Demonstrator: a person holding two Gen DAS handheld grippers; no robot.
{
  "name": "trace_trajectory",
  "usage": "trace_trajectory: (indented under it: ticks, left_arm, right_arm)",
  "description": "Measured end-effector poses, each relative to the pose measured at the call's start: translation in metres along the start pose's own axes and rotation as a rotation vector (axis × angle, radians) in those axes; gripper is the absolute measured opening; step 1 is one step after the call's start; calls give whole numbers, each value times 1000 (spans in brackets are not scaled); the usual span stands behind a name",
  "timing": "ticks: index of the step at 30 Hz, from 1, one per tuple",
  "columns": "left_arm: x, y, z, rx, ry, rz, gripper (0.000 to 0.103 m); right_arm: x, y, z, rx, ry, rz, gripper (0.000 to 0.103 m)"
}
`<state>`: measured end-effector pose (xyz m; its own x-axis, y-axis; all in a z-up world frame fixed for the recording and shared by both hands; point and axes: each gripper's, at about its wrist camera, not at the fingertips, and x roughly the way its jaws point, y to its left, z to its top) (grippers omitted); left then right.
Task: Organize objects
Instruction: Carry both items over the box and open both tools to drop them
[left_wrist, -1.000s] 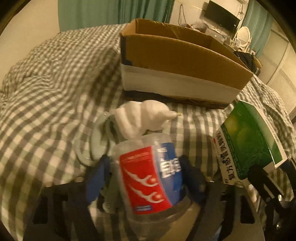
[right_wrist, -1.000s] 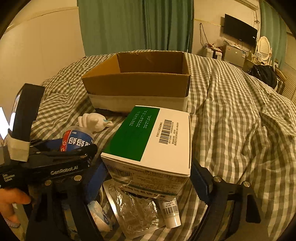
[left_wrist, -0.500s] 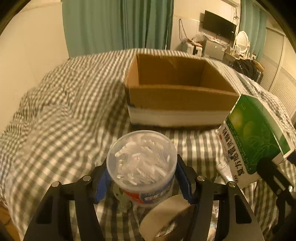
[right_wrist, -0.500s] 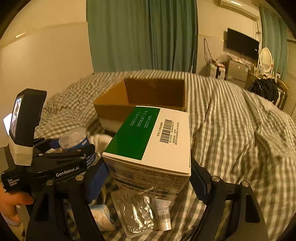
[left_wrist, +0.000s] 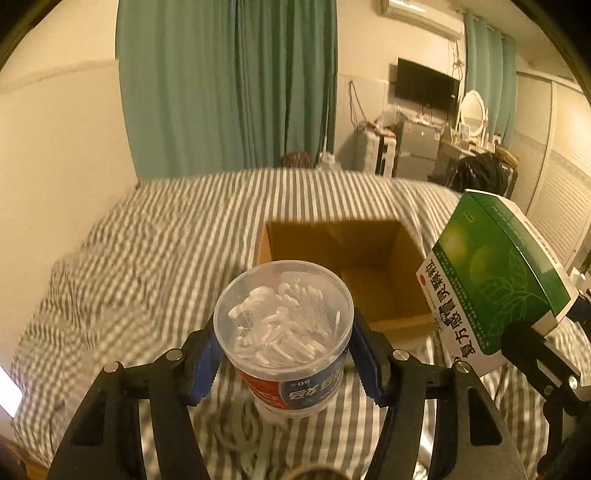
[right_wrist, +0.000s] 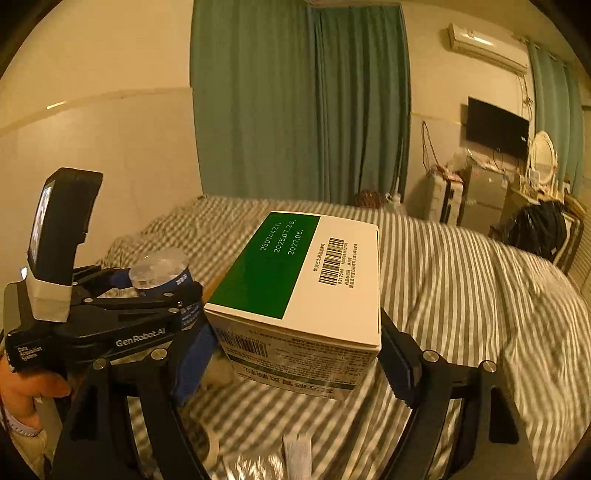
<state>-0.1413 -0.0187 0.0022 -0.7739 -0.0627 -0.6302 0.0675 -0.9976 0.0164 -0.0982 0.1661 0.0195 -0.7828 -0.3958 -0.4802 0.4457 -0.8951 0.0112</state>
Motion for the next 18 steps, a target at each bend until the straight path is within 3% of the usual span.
trace_trajectory:
  ticks: [8, 14, 18]
  left_arm:
    - [32, 2, 58, 0, -59, 4, 64]
    - [79, 0, 82, 6, -54, 5, 64]
    - [114, -4, 78, 26, -17, 15, 64]
  right_arm:
    - [40, -8, 54, -30, -49, 15, 80]
    - [88, -21, 62, -9, -21, 25, 80]
    - [127, -32, 50, 11, 32, 40, 80]
